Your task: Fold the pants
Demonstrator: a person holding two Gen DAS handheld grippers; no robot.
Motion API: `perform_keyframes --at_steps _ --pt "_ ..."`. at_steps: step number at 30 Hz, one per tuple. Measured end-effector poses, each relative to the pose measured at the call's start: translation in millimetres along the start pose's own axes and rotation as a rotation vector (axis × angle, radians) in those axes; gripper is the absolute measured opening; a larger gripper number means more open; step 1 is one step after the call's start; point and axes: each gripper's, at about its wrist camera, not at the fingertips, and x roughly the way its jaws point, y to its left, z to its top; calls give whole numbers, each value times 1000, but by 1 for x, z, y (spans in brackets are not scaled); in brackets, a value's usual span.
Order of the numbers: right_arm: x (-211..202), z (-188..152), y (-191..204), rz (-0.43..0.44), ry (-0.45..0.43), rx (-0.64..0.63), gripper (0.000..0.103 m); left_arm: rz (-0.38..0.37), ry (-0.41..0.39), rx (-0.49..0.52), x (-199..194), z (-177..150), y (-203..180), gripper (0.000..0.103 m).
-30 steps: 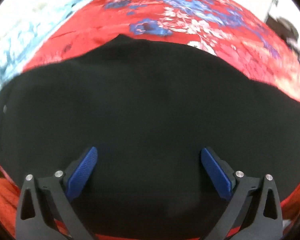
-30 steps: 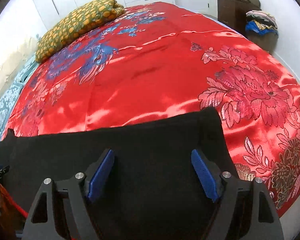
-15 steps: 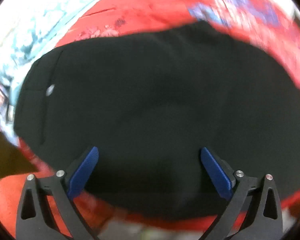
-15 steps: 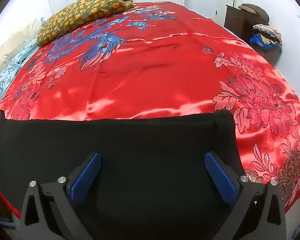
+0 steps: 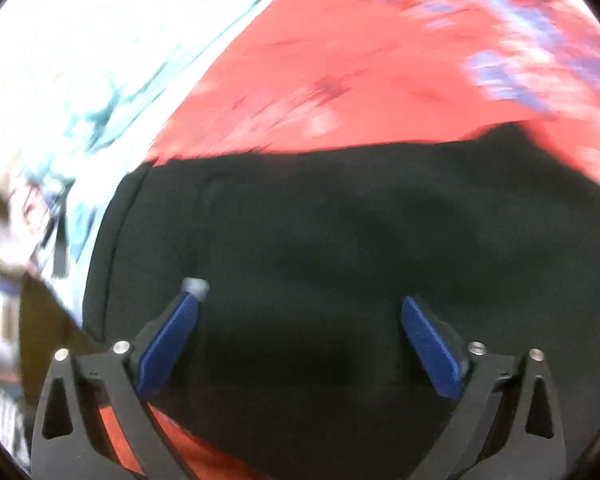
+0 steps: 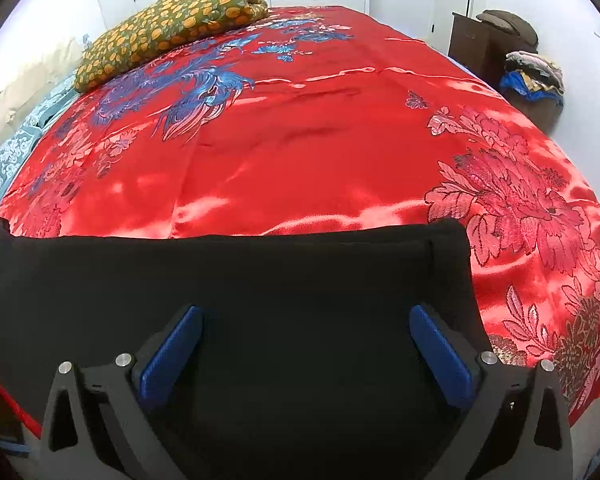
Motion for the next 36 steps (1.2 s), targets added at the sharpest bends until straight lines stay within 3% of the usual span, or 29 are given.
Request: perform_keyframes --at_steps 2,4,13,19,22,24,27,29,33,36 --pt "0 0 0 0 -3 0 103 -30 3 -95 13 -1 15 103" --pt "0 -2 0 0 -8 -3 103 -40 10 -125 13 1 19 103" --pt "-1 -3 0 0 -20 -10 103 -33 -45 -112 8 -6 20 103" --pt "-2 -3 0 1 -27 -18 103 -27 -21 -124 1 -6 20 102" --pt "-10 5 -1 -29 -37 -33 102 -58 -35 -129 -13 -11 15 102" --pt "-35 12 -14 -41 -126 -5 103 -90 -54 -120 -24 -15 9 102" --pt "-64 23 -54 1 -164 76 103 -135 -87 -99 -42 -23 2 102" --pt "-76 26 -83 10 -150 119 103 -166 -96 -83 -50 -28 -4 102" --pt "-81 15 -143 71 -41 245 102 -200 -99 -50 -64 -37 -20 102" --pt "-74 4 -151 219 13 262 96 -226 -102 -38 -72 -40 -34 102"
